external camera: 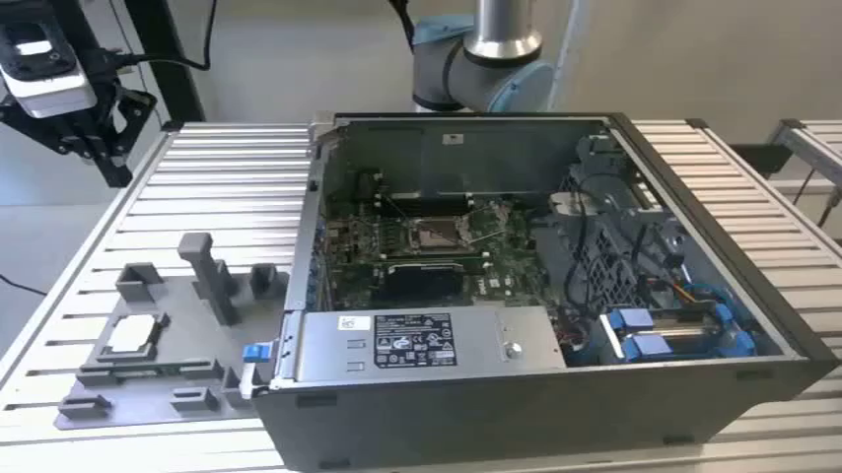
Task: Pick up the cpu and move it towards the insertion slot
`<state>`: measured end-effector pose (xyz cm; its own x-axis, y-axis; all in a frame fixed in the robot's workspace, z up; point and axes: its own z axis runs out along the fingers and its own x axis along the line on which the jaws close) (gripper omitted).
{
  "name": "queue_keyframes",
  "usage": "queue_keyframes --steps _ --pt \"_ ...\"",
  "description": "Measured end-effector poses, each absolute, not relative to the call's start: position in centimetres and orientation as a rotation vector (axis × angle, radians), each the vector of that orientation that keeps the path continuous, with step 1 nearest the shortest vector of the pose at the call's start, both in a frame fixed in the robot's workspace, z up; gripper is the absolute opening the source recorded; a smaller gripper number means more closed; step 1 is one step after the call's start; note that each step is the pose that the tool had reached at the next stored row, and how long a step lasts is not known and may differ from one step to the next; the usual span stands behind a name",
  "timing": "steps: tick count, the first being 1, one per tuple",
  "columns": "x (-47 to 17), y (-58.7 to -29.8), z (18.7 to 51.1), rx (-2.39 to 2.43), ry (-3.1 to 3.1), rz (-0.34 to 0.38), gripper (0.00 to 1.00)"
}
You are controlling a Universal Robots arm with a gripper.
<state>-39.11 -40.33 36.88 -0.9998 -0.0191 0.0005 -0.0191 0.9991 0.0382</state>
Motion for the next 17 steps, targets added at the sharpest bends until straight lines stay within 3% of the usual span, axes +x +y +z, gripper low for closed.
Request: queue_keyframes --steps 17 --pt "-39.61 -40.66 36.79 0.030 -3.140 -0.060 0.00"
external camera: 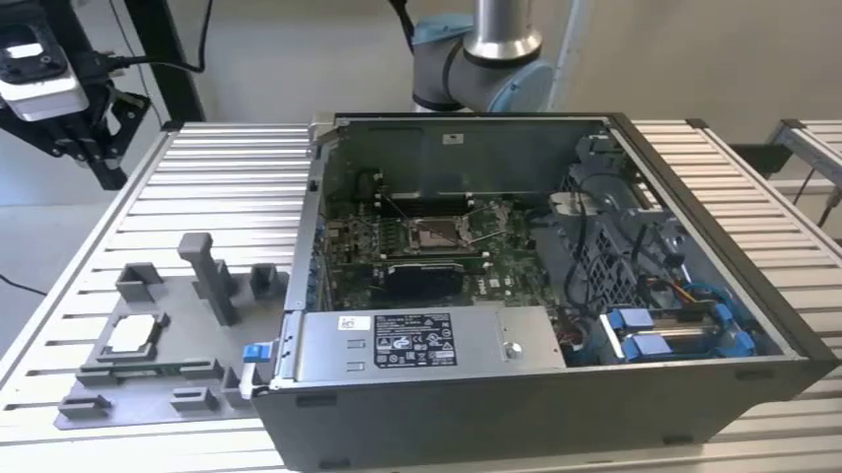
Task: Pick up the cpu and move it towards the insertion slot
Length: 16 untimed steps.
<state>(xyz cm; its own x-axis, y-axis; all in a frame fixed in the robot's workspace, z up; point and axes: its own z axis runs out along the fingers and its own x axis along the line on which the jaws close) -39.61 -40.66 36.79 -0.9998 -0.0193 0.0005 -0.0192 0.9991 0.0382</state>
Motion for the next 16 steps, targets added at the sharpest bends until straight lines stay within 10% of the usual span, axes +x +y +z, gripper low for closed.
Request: queue_keyframes --steps 16 --pt "-41.6 -42.6 35.7 0.030 -3.140 -0.060 0.00"
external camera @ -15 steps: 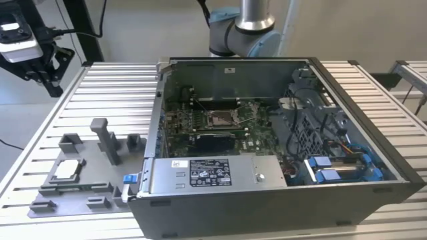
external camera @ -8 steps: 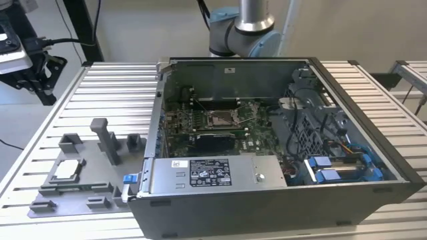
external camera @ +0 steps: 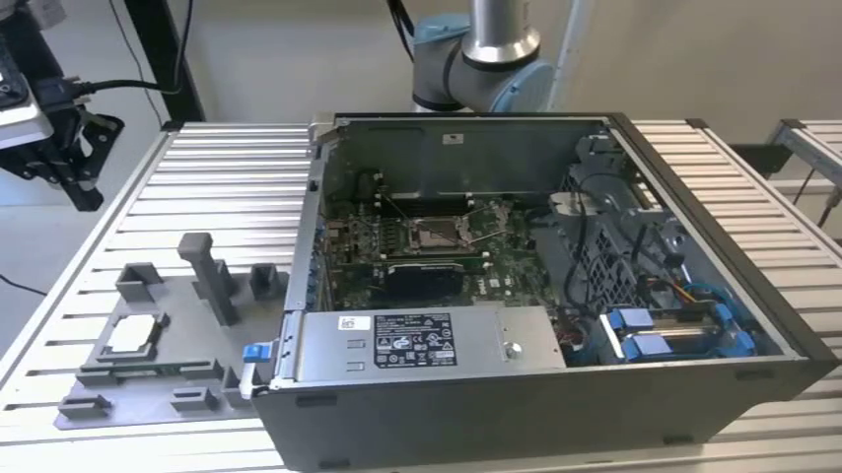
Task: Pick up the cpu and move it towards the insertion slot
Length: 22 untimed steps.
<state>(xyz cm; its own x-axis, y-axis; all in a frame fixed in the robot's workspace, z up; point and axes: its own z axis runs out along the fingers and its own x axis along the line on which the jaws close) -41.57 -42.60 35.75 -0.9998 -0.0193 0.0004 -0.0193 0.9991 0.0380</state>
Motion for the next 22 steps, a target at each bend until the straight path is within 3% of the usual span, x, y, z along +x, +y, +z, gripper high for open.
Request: queue_keyframes --steps 22 --pt "-42.1 -42.6 34.3 0.030 -3.140 -0.053 0.00"
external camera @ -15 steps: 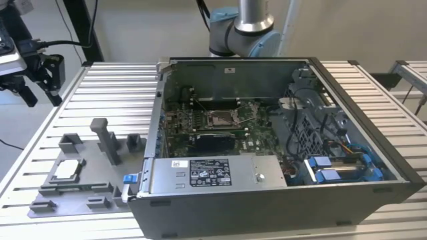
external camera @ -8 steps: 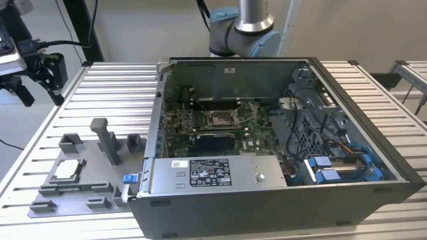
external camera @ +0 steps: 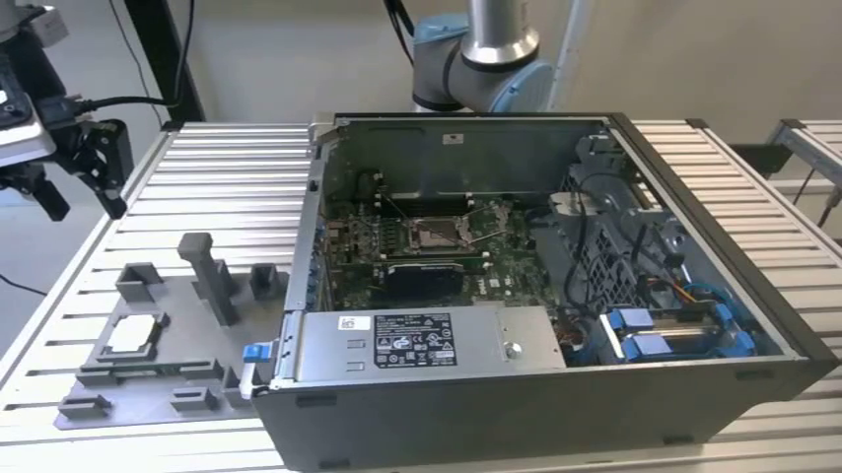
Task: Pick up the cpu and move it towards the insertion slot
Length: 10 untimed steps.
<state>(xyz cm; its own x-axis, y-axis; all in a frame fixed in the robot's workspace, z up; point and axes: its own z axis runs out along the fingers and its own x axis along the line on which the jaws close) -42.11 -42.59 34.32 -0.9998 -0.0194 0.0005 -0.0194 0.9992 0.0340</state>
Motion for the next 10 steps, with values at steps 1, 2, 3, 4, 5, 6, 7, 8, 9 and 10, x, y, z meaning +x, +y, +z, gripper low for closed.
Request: queue_keyframes --steps 1,2,3,4,5,6,7,8,9,10 --pt "-42.1 -42.6 34.1 0.031 -3.140 -0.053 0.00" --pt "-42.2 -42.6 34.0 0.032 -3.140 -0.053 0.00" --pt "-42.2 -42.6 33.8 0.033 -3.140 -0.053 0.00" --pt "-42.2 -42.7 33.6 0.035 -3.140 -0.053 0.00" --pt "-42.2 -42.8 33.4 0.036 -3.140 -0.053 0.00" --pt "-42.2 -42.9 33.2 0.038 -3.140 -0.054 0.00" --pt "-42.2 -43.0 33.1 0.040 -3.140 -0.053 0.00" --pt "-42.3 -43.1 32.9 0.042 -3.140 -0.053 0.00" --pt "-42.3 -43.2 32.7 0.044 -3.140 -0.053 0.00" --pt "-42.3 -43.3 32.5 0.045 -3.140 -0.054 0.00"
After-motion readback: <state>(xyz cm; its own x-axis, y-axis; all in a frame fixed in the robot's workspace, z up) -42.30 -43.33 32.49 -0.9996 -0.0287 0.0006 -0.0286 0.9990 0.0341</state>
